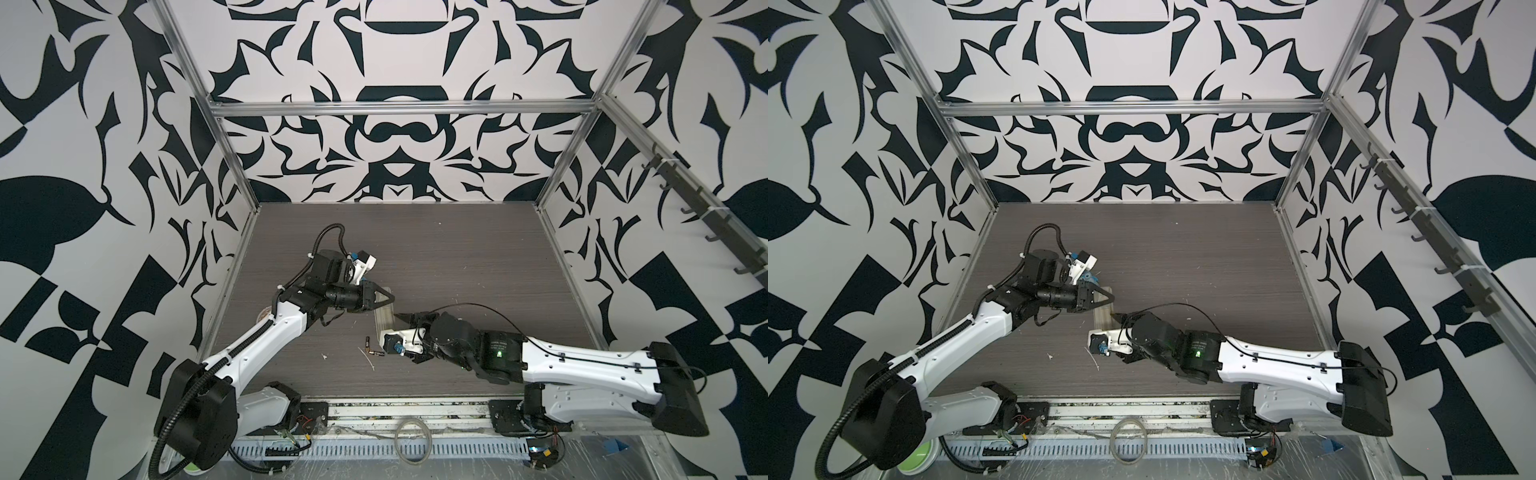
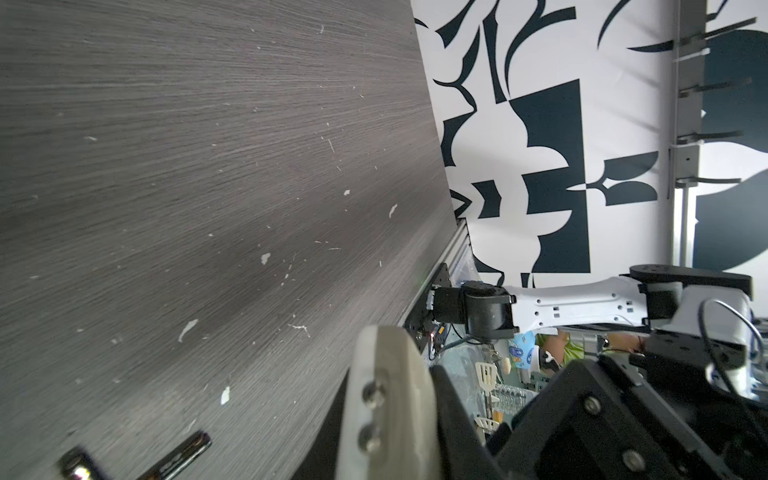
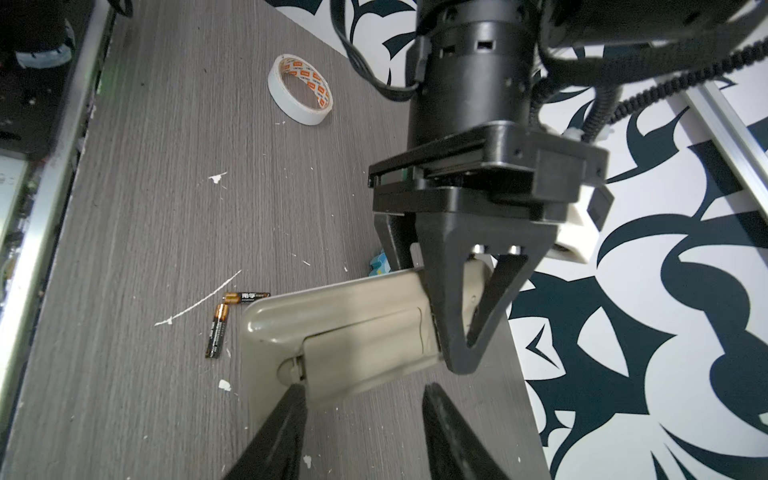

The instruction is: Load the batteries into the remote control

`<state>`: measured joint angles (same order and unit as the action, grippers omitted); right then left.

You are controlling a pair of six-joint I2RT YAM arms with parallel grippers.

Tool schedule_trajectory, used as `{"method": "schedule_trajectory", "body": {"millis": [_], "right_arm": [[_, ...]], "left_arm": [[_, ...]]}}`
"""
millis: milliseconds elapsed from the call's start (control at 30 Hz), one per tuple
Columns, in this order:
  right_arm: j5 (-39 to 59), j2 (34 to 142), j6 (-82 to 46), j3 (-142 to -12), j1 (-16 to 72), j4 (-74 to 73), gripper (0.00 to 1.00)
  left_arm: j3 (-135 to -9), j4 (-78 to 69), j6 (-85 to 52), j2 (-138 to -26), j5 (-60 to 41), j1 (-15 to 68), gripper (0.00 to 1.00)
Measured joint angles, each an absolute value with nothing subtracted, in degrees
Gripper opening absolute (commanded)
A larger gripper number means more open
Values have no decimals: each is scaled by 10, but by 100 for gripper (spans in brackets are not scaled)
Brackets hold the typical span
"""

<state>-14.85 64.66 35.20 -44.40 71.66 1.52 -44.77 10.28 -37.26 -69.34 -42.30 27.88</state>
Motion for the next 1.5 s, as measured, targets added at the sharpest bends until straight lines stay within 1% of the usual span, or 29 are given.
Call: {"method": "schedule_trajectory", "body": {"millis": [100,233,300,467,567,800,1067,1500], "right_arm": [[-151,632,304,-451,713,23,53],[-135,612,200,-483,683,44,57],[-102,601,136,-496,646,51,57],[24,592,-23,-501,503,54,57],[83,613,-95,-501,456,49,57],[177,697,-171,-499,455,42,58],[228,760,-203,-499,455,32,69],[278,844,-224,-512,455,4,69]], "left_arm": [[-448,118,-369,-690,-386,274,0],[-450,133,-364,-688,-332,272,0],[-458,144,-362,-688,-306,272,0],[-481,154,-364,-689,-238,271,0],[-482,153,-372,-690,-202,275,0],[-482,153,-382,-705,-148,292,0],[-482,154,-386,-721,-121,298,0],[-484,154,-387,-723,-107,306,0]]}}
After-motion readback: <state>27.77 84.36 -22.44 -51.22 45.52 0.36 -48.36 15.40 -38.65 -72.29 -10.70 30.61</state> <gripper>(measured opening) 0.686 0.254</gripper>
